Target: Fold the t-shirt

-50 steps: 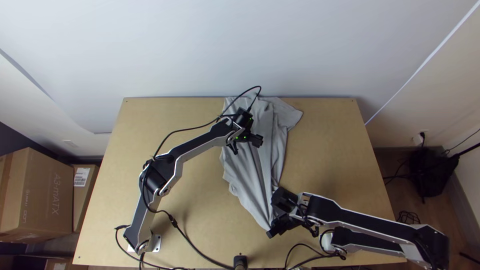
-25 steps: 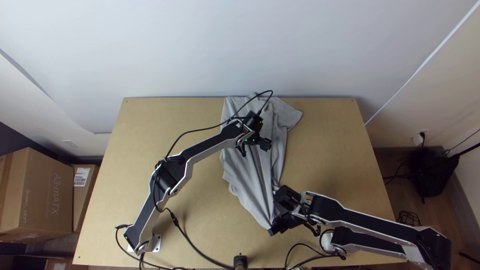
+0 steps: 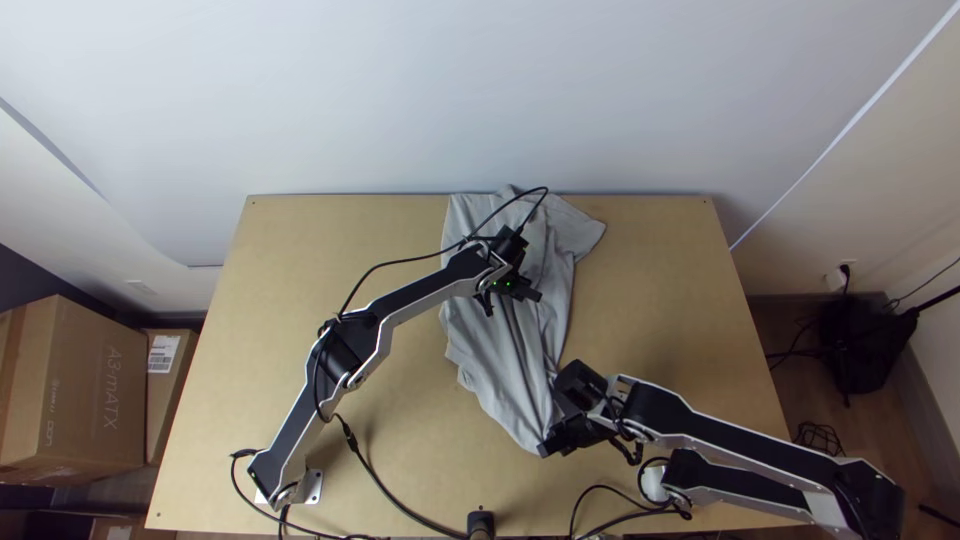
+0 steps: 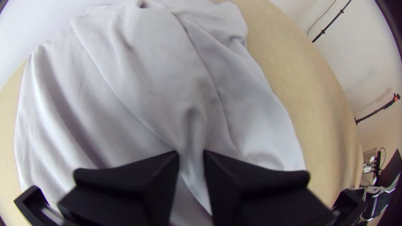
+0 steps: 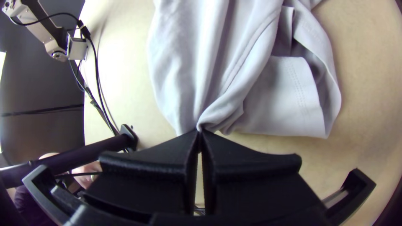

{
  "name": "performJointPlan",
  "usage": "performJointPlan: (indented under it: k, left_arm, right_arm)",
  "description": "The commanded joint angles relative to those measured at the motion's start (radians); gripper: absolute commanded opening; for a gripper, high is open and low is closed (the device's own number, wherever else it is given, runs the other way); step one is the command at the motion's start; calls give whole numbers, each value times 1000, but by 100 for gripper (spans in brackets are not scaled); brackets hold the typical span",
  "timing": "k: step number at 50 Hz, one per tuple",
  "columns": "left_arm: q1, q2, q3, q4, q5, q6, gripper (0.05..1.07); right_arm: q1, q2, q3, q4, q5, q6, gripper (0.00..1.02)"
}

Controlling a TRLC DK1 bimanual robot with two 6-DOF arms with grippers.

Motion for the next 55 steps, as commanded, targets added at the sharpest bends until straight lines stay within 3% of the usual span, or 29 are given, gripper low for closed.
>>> performJointPlan:
  k: [1,27,42,55]
  left_arm:
    - [18,0,23,-12,-13,-24,8]
    - [176,-285,-14,-104,-13,-44,8]
    - [257,-602,-261,-104,-13,-46,8]
    - [245,-909,-653,-100,-13,-33,8]
  right_arm:
    - [-39,-16,-21,0,-8,12,2]
    - [-363,-68,7,0,-8,-9,2]
    - [-515,-58,78,79,-8,3,2]
    - [-593,-51,96,104,-8,34,2]
